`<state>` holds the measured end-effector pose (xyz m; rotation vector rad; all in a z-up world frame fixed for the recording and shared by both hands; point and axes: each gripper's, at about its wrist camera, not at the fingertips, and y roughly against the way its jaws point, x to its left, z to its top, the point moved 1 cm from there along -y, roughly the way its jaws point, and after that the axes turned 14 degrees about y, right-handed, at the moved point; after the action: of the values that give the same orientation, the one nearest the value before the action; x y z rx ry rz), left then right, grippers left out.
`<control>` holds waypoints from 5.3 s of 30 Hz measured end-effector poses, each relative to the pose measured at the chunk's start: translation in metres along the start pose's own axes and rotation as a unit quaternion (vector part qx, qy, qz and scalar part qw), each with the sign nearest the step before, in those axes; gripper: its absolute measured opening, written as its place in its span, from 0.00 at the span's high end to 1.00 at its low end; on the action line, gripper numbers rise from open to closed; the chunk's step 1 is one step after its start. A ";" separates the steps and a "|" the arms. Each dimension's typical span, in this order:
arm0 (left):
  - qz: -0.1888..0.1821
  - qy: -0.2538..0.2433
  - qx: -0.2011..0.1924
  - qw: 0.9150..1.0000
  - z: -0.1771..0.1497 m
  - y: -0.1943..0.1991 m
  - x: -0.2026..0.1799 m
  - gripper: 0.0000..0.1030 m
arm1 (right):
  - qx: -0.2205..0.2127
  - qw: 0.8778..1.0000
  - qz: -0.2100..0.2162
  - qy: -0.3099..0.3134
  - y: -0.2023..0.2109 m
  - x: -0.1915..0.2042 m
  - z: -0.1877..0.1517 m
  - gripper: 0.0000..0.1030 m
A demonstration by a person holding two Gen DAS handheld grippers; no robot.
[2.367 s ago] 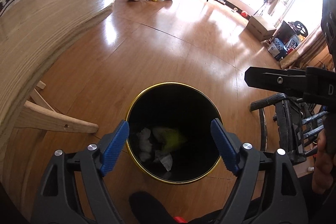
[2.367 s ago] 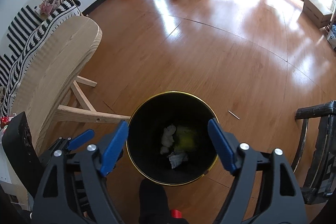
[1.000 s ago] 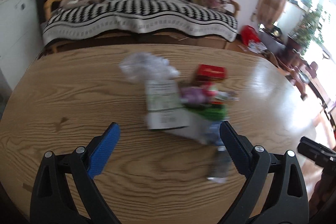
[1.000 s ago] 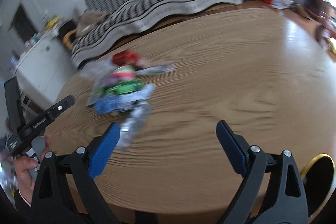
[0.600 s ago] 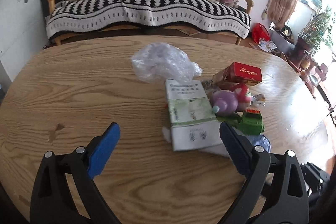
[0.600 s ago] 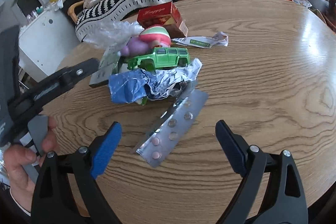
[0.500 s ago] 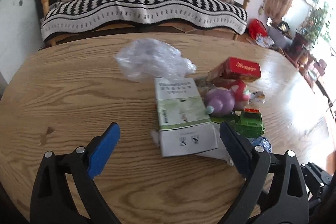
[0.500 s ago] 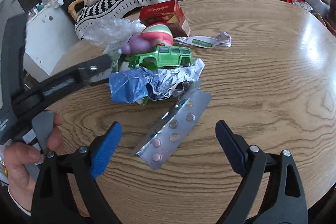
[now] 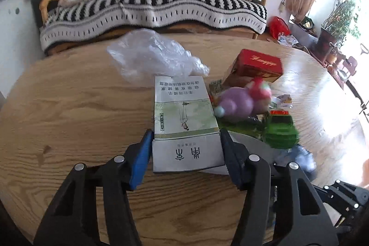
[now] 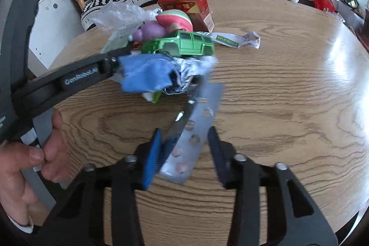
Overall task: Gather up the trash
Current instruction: 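Grasp the white cigarette box with the left tool while the right tool grasps the pill blister pack, then carry box and blister pack to the bin and open both tools over it, then grasp the blue-white crumpled foil wrapper with the right tool while the left tool grasps the white-green tissue pack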
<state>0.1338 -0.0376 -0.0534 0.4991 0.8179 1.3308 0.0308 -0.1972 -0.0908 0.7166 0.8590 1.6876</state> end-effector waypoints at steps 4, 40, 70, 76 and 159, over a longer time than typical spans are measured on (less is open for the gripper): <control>-0.004 0.002 -0.016 1.000 0.003 0.020 0.005 0.46 | -0.011 1.000 0.000 -0.003 0.014 -0.006 -0.003 0.70; -0.252 -0.209 0.034 0.944 -0.149 0.098 -0.316 0.46 | -0.070 0.928 -0.235 -0.280 0.265 -0.285 -0.252 0.71; -0.306 -0.357 0.224 0.854 -0.388 0.023 -0.464 0.45 | 0.020 0.879 -0.217 -0.424 0.277 -0.355 -0.407 0.71; -0.302 -0.359 0.235 0.851 -0.387 0.021 -0.468 0.40 | 0.024 0.880 -0.214 -0.422 0.276 -0.356 -0.404 0.71; -0.026 0.145 0.081 0.986 -0.009 -0.031 0.005 0.36 | -0.003 0.997 -0.004 0.074 -0.006 0.000 0.001 0.76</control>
<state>0.1471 -0.0399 -0.0831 0.4126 1.1785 1.3116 0.0354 -0.1957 -0.0952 0.5890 0.9567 1.7517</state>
